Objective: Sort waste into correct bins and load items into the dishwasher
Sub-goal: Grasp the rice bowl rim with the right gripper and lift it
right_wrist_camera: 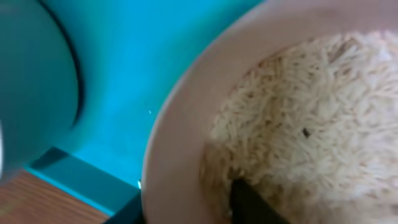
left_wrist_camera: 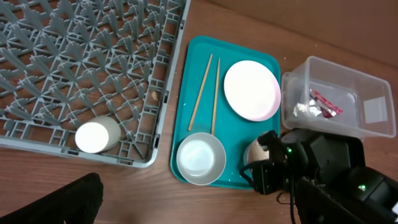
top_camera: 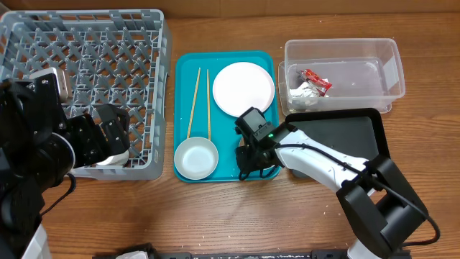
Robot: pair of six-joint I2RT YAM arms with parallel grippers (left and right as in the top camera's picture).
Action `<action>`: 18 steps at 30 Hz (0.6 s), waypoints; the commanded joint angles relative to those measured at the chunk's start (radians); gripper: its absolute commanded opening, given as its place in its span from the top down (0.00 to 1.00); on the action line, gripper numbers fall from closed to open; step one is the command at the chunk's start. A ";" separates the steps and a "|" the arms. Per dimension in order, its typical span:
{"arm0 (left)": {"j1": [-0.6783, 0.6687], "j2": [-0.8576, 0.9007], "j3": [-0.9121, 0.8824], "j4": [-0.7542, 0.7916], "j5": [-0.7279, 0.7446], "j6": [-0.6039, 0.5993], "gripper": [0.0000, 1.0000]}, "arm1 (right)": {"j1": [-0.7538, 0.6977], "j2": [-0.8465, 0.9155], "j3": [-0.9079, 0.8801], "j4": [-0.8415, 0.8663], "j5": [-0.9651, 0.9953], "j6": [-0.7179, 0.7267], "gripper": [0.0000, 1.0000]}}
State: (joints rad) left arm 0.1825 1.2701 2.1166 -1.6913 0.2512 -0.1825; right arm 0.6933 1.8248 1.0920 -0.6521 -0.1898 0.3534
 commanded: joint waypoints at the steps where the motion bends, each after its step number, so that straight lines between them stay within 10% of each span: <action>1: -0.006 0.015 0.011 0.002 0.008 0.018 0.00 | -0.003 0.011 0.026 -0.017 0.025 -0.005 0.42; 8: -0.005 0.038 0.011 0.002 0.008 0.019 0.00 | -0.003 0.011 0.154 -0.133 0.075 -0.021 0.36; 18: -0.005 0.070 0.011 0.002 0.008 0.018 0.00 | -0.002 0.060 0.177 -0.098 0.085 -0.011 0.56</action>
State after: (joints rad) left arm 0.1825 1.3262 2.1166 -1.6909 0.2512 -0.1822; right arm 0.6937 1.8389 1.2549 -0.7681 -0.1226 0.3393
